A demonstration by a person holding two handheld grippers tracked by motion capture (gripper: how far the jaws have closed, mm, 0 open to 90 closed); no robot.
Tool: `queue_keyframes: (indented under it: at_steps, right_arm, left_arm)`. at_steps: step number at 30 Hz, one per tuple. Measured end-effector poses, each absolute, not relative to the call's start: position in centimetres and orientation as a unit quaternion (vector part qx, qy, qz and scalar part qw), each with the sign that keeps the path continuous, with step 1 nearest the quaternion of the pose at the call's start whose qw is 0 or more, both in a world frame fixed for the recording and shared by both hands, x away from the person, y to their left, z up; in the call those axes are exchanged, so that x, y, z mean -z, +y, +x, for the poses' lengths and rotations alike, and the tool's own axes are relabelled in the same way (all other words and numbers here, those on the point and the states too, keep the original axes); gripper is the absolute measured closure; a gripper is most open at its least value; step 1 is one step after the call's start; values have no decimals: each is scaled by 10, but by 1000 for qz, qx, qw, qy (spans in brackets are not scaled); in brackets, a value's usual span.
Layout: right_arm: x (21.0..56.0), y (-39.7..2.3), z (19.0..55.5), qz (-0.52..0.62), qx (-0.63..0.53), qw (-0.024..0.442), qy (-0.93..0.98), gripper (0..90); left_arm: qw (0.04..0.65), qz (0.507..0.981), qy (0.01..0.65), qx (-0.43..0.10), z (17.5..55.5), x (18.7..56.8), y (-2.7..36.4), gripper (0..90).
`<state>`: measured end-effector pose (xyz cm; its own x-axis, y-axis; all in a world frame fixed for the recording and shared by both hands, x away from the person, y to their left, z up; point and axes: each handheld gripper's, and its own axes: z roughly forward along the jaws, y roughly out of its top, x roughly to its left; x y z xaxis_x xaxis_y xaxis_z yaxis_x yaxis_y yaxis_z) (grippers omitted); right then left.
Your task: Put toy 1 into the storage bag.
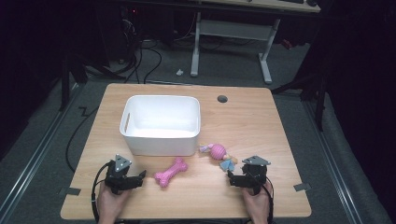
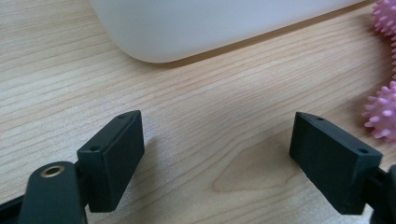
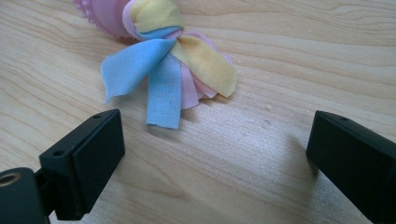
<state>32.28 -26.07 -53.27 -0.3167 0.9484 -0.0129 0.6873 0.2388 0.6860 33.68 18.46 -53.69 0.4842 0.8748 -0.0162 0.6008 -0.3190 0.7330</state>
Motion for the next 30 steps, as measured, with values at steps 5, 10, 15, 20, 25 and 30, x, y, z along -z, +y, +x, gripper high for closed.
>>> queue_keyframes:
  at_steps: [5,10,15,20,25,30]
  right_arm:
    - [533,-261,323,541,-296,221,756,43]
    - [533,-261,323,542,-296,220,755,43]
    - [533,-261,322,541,-296,221,756,47]
    - [533,-260,322,540,-295,223,756,51]
    - [533,-260,322,540,-295,223,756,52]
    - [533,-261,322,538,-297,222,757,58]
  left_arm:
    - [348,788,468,-197,337,537,185,181]
    - [349,788,468,-196,337,537,184,181]
    - [350,791,463,-194,338,537,184,182]
    - [350,791,463,-194,338,537,184,183]
    - [348,790,466,-194,338,535,186,232]
    - [348,792,467,-184,338,533,187,240]
